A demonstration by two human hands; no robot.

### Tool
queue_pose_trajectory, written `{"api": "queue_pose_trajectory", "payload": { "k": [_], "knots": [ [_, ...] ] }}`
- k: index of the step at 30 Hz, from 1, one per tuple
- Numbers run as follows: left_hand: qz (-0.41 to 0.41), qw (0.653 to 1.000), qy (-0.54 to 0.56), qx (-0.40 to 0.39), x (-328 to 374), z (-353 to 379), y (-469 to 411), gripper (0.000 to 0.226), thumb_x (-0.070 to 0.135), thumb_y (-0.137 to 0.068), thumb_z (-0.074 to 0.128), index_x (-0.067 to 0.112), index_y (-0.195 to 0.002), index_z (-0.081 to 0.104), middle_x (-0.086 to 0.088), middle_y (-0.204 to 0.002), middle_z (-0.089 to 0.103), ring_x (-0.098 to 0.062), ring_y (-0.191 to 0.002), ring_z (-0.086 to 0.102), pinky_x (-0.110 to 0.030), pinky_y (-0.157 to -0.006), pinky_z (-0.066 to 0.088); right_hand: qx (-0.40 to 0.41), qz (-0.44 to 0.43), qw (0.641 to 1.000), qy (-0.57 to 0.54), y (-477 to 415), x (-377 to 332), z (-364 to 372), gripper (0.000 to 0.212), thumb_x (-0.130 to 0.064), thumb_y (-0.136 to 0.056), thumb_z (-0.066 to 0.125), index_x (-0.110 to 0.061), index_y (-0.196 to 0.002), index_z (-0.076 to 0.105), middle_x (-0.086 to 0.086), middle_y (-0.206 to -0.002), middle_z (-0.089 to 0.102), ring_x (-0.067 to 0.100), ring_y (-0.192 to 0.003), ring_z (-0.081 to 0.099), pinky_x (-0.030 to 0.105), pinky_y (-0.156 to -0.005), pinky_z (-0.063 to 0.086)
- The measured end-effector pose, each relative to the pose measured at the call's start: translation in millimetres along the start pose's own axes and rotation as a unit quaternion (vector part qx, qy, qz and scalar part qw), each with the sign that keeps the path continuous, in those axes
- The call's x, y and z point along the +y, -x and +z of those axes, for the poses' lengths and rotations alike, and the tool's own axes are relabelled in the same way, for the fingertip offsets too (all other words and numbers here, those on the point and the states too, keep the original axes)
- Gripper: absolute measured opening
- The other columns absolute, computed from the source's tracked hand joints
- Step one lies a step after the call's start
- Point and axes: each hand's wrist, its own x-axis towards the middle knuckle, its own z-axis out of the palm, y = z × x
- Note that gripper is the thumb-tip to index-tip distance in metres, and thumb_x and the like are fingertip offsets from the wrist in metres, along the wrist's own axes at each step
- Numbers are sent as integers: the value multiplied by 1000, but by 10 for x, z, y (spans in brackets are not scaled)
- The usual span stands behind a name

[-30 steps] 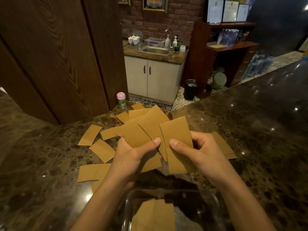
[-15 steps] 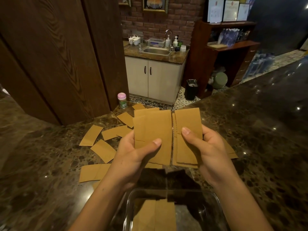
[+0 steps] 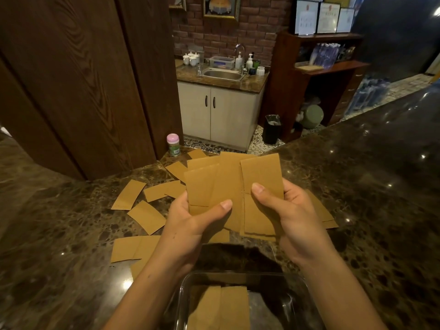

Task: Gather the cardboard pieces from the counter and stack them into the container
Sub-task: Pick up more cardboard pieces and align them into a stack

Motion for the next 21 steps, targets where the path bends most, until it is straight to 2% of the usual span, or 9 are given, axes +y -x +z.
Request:
{"api": "queue_pose_trajectory", "payload": {
  "k": [3,5,6,8,11,13,14,16,21],
  "knots": [
    [-24,999,22,-4,30,20,30,44,21,-85,76,7,-124,62,-17,-101,76,-26,-82,74,-33,-65,61,-4,-94,993,68,-6,-64,-22,27,-17,-93,66,-18,-119,74,6,-110,80,24,-100,77,41,-81,66],
    [-56,997,48,-6,71,35,36,44,30,-89,68,6,-125,62,-21,-95,74,-25,-74,71,-33,-61,60,-40,-189,968,162,4,-134,-70,27,-9,-92,69,-20,-116,76,-2,-108,80,16,-101,75,34,-84,64],
    [-68,996,62,-2,86,23,28,45,33,-88,67,6,-124,63,-21,-96,74,-25,-75,71,-33,-61,60,-77,-226,948,212,6,-159,-99,31,1,-92,70,-18,-116,77,-5,-110,80,14,-105,74,30,-86,62],
    [-90,991,94,8,130,-5,9,43,38,-88,65,9,-120,68,-19,-102,75,-28,-84,72,-38,-68,63,-150,-269,892,332,-2,-193,-175,47,14,-86,69,-17,-120,77,-8,-122,77,17,-117,68,32,-93,59],
    [-122,985,124,14,198,-22,5,58,53,-81,70,17,-127,66,-16,-117,75,-32,-106,72,-47,-87,59,-212,-299,785,499,-26,-225,-244,70,15,-76,74,-34,-126,74,-14,-135,67,13,-126,57,32,-98,53],
    [-102,988,120,2,220,-22,15,51,40,-78,73,16,-122,66,-12,-106,78,-27,-96,76,-43,-77,61,-228,-297,746,551,-17,-252,-253,74,12,-77,79,-42,-127,72,-17,-140,60,8,-128,53,26,-100,51],
    [-87,990,113,-6,221,-16,26,44,28,-78,73,13,-119,67,-12,-101,79,-25,-89,77,-38,-70,62,-230,-290,738,564,-2,-266,-253,76,11,-77,80,-45,-128,71,-19,-142,58,7,-128,52,25,-100,51],
    [-72,992,104,-8,221,15,46,42,9,-79,70,6,-121,64,-16,-102,78,-27,-87,77,-34,-66,63,-233,-269,738,573,30,-293,-252,78,11,-77,77,-47,-129,70,-23,-144,53,6,-127,52,27,-98,53],
    [-57,993,96,29,165,5,20,50,9,-78,74,7,-127,62,-18,-112,76,-32,-98,75,-41,-77,62,-220,-193,823,487,98,-293,-210,76,17,-79,72,-43,-126,74,-27,-145,54,6,-130,57,33,-101,57]
  ]
}}
